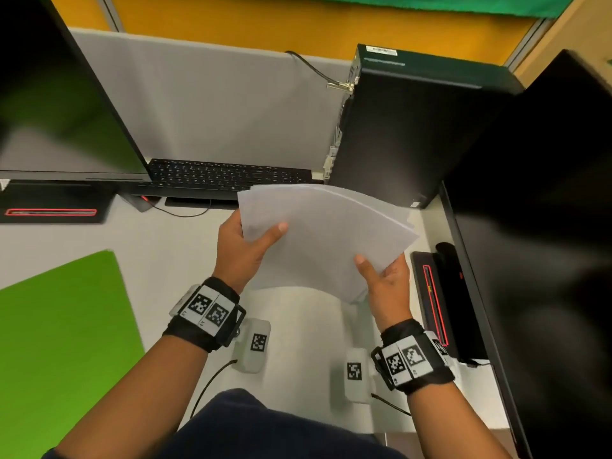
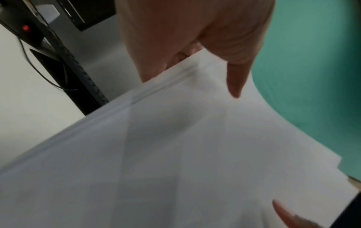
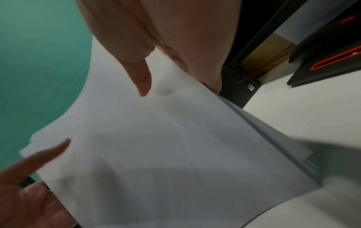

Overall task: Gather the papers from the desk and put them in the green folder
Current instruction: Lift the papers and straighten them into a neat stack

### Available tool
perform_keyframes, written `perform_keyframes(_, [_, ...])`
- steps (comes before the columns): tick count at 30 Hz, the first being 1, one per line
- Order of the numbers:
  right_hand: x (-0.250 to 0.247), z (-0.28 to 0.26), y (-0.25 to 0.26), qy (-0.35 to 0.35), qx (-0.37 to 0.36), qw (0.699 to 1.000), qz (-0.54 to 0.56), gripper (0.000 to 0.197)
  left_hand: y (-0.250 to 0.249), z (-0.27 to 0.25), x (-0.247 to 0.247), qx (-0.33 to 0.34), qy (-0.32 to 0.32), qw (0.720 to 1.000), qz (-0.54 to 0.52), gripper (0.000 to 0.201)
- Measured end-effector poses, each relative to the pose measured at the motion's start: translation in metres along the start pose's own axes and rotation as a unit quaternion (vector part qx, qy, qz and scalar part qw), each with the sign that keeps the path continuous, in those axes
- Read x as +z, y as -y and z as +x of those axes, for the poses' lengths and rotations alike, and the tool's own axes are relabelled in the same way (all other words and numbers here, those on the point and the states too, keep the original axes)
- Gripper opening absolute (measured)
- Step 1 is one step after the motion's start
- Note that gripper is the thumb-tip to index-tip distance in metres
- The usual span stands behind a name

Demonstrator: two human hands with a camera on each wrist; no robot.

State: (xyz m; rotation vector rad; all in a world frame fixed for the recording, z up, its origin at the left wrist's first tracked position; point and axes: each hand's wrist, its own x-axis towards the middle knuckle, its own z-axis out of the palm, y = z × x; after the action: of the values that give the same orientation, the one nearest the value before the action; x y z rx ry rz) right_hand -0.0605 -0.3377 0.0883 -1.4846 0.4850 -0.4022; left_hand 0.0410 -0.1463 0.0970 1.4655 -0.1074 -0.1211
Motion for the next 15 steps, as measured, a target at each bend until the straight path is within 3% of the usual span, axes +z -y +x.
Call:
perform_keyframes(7, [-0.009,0.007,0.008,0.026,-0.014,0.999,-0.013,0.047,-0.009,-0.002,-0.003,0.055,0.076,0.994,-0.058,0.028])
perform_keyframes(15, [-0.010,0.010,0.020,0.045,-0.048,0.997,-0.030,0.049,-0.015,0.004,-0.004,0.102,0.081,0.989,-0.073,0.033])
